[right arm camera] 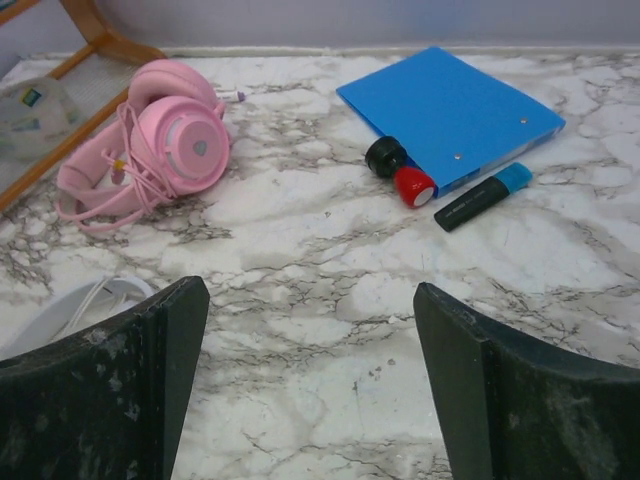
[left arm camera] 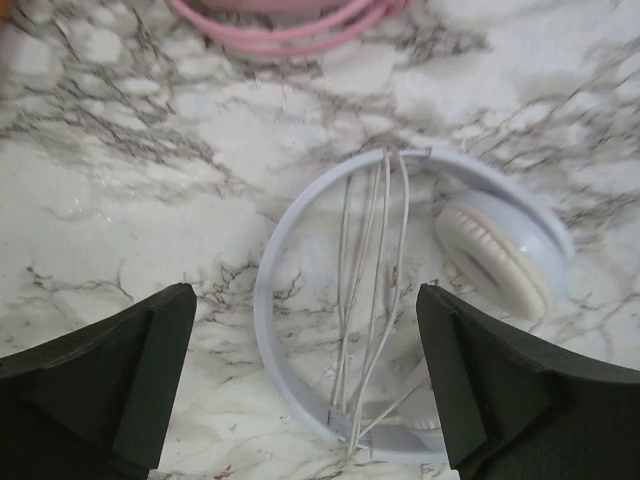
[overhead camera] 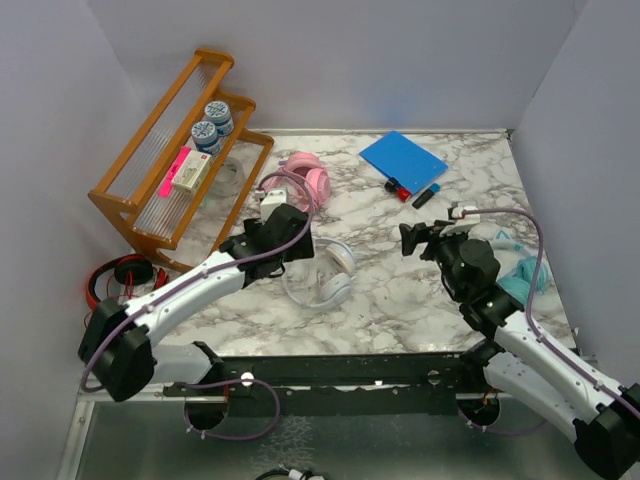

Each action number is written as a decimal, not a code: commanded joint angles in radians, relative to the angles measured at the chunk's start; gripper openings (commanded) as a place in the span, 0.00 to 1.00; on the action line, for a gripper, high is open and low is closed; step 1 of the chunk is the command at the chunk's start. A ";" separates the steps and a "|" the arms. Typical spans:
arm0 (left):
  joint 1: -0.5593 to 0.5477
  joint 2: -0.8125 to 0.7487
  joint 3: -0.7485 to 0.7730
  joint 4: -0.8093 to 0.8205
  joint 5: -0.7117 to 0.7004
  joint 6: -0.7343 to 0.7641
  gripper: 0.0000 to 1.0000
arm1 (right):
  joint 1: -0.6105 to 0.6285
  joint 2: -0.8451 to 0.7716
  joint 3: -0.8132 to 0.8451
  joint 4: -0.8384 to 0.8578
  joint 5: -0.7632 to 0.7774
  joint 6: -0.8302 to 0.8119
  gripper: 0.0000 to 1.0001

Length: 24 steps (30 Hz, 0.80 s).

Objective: Wrap the headphones
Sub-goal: Place the headphones at the center of the board, then reset both arms

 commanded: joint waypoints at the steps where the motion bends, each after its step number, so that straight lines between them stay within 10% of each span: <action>1: 0.001 -0.181 -0.094 0.121 -0.170 0.067 0.99 | 0.000 -0.108 -0.082 0.065 -0.011 -0.116 0.98; 11: 0.003 -0.517 -0.635 0.865 -0.258 0.358 0.99 | -0.044 -0.089 -0.173 0.260 0.121 -0.071 1.00; 24: 0.303 -0.345 -0.779 1.309 -0.360 0.510 0.99 | -0.388 0.255 -0.204 0.540 -0.096 -0.173 0.97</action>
